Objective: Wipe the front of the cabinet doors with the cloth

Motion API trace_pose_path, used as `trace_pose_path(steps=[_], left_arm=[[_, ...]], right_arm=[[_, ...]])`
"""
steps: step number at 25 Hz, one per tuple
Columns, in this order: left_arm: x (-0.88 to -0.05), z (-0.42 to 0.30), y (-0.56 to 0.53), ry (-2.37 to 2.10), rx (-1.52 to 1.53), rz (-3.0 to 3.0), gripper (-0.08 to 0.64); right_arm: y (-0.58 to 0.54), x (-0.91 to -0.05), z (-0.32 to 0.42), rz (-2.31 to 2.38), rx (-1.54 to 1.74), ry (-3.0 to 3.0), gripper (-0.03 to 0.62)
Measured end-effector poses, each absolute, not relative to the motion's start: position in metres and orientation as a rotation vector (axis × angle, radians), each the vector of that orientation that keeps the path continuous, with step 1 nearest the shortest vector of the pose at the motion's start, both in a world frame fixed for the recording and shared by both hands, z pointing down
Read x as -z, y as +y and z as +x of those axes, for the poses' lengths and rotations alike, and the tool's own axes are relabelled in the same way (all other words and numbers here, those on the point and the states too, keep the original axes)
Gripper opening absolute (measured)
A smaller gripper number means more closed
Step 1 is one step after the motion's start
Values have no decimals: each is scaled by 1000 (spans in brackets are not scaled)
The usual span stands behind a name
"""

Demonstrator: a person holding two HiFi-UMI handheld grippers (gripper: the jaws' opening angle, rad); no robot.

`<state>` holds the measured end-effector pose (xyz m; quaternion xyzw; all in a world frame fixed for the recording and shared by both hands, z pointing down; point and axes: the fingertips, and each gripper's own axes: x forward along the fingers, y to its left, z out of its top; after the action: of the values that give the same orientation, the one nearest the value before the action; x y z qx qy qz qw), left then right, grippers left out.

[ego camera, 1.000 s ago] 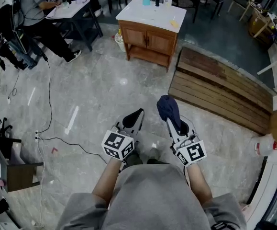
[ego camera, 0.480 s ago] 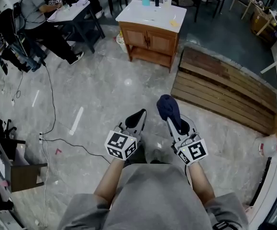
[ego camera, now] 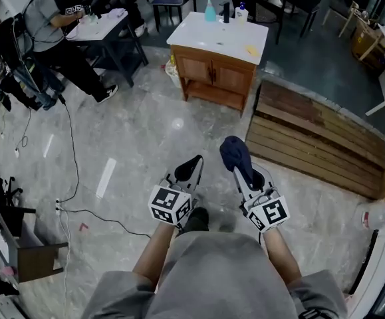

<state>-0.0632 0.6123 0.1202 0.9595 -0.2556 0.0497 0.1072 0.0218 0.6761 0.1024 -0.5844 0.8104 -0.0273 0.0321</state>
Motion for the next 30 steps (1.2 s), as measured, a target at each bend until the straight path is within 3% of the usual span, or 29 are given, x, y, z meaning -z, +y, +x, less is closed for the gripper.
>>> trace_pose_path(steps=[19, 30], left_arm=[[-118, -102, 451, -701, -135, 2816, 11], [-131, -79, 405, -697, -160, 2802, 10]], right_arm=[[524, -92, -10, -1930, 80, 2438, 58], [472, -105, 13, -1933, 113, 2435, 58]])
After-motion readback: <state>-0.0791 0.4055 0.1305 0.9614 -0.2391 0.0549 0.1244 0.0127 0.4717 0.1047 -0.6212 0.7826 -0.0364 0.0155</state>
